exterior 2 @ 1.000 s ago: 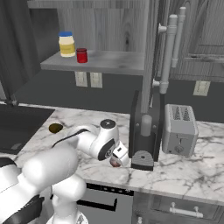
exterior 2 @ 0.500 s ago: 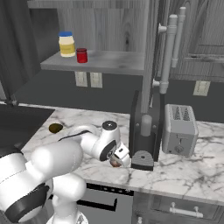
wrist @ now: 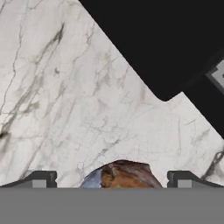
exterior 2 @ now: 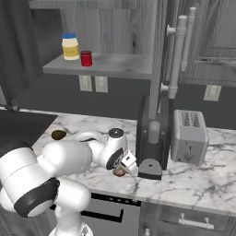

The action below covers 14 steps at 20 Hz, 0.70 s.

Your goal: Pick the avocado and bread from the counter and place them on the plate. Then pick the jam from the cabinet and place it next to the plate. Lastly close the cabinet door.

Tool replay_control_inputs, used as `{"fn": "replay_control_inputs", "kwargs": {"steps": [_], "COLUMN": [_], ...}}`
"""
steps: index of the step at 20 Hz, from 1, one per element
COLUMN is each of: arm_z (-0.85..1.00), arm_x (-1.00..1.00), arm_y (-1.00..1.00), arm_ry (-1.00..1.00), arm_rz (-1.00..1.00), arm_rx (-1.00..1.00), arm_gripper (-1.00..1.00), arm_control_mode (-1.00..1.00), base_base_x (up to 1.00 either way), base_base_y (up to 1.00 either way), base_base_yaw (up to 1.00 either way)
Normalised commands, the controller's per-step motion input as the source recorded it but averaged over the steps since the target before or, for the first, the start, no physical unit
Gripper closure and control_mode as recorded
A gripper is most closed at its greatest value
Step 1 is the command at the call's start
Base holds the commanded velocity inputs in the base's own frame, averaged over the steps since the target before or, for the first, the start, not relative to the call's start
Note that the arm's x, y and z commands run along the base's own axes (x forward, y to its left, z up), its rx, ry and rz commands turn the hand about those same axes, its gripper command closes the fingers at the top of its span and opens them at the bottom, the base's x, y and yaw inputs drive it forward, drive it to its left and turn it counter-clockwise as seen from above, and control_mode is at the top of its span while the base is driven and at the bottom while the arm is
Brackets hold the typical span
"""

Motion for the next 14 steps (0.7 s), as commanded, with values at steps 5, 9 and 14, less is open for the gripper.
{"fn": "replay_control_inputs", "kwargs": {"steps": [5, 9, 14], "arm_z": [-0.22, -0.21, -0.13], "arm_x": [0.07, 0.0, -0.06], "arm_y": [0.0, -0.02, -0.09], "arm_ry": [0.0, 0.0, 0.0], "arm_rz": [-0.01, -0.03, -0.07], "arm_rx": [0.0, 0.0, 0.0], "arm_gripper": [-1.0, -1.0, -1.0], "arm_control_mode": [-1.0, -1.0, -1.0], "base_base_x": [0.0, 0.0, 0.0], "base_base_y": [0.0, 0.0, 0.0], "base_base_yaw": [0.0, 0.0, 0.0]}}
